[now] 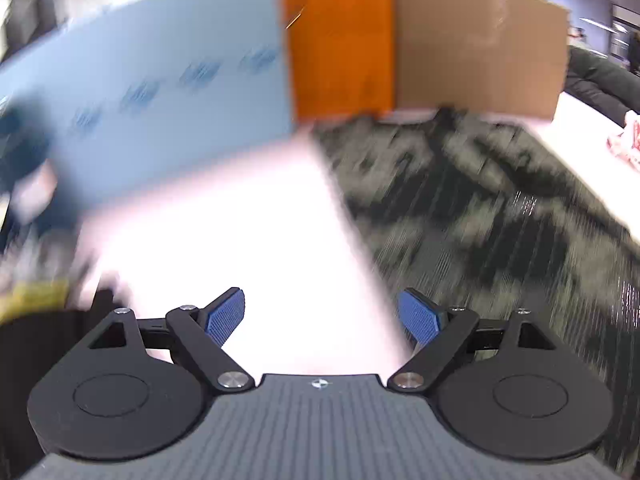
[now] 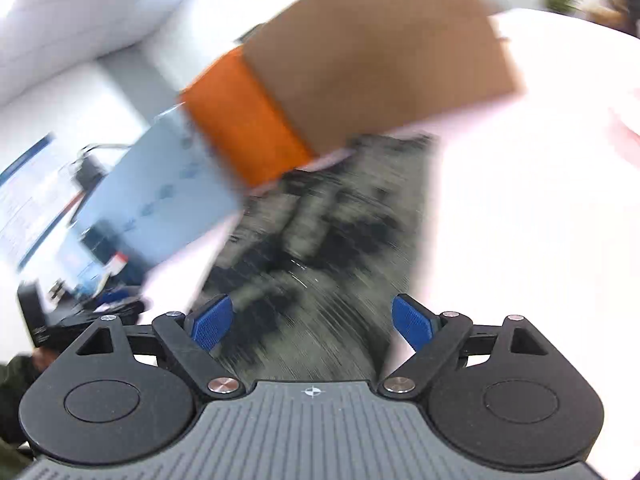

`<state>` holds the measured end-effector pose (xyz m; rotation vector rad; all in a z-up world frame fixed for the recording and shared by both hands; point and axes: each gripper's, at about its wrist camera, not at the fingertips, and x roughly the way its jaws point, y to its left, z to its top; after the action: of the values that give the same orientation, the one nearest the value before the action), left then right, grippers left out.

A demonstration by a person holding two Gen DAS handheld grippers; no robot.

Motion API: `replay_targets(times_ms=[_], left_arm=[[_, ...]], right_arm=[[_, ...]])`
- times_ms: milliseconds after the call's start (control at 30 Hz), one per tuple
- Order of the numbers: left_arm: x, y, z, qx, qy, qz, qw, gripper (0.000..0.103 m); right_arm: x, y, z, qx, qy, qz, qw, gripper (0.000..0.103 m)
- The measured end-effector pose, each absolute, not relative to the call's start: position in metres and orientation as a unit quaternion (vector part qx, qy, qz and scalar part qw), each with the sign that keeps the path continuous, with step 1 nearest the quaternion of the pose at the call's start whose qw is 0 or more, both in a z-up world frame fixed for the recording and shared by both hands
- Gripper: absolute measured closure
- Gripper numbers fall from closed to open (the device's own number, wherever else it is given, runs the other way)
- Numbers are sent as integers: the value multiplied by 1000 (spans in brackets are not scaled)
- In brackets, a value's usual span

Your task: Fold clothes

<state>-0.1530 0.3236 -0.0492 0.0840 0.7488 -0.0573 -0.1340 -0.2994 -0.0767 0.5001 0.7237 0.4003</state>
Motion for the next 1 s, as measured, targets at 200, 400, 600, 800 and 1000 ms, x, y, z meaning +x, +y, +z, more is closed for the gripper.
replay_targets(times_ms=[200, 400, 600, 800, 1000], left_arm=[[-211, 352, -69, -56, 412, -38, 909, 20], [-232, 320, -73, -8, 416, -95, 904, 31], [-250, 277, -56, 86, 384, -137, 909, 101], [-274, 226, -13, 147, 324, -264, 896, 101], [-266, 185, -37, 153, 363, -344, 852, 100]], right_arm=[[-251, -303, -116, 280, 330, 110, 895, 17], [-283, -268, -132, 249, 319, 91, 910, 19], [-287, -270, -126, 228, 334, 39, 914, 101], [-285, -226, -64, 154, 326, 180, 915, 101], [-266, -141, -76, 11, 384, 345, 856, 100]])
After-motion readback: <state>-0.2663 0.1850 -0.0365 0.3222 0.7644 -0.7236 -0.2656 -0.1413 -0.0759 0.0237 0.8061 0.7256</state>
